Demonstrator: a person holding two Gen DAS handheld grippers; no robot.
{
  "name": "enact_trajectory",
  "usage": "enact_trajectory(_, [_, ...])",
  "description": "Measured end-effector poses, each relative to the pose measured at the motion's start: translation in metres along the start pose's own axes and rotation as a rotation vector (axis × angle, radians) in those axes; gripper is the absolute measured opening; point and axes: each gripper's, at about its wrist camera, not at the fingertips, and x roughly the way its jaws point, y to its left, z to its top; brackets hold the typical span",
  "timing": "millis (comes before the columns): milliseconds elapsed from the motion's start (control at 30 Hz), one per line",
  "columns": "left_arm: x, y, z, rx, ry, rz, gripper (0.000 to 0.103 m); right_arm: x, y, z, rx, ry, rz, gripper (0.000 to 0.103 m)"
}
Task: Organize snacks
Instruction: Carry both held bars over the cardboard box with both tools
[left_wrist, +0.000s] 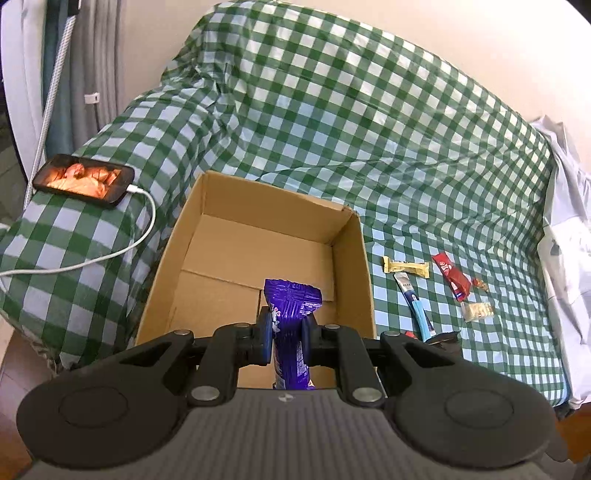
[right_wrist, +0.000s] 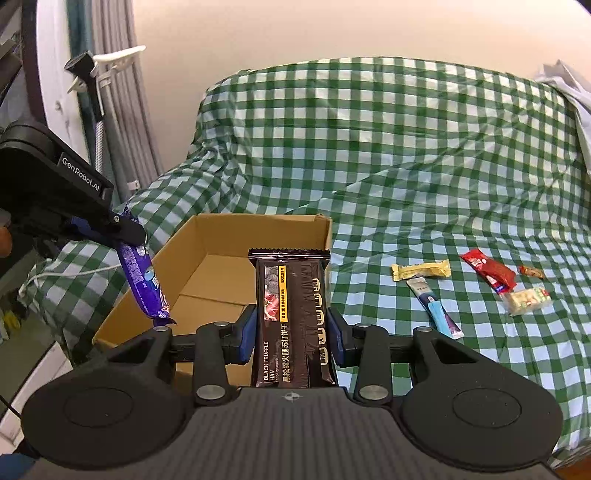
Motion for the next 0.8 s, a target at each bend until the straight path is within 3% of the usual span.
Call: enact_trajectory(800, [0.021,0.029,0.008,-0.041,0.021,-0.001,0.016,0.027,0.020,0.005,-0.063,0.063,0.004,0.041])
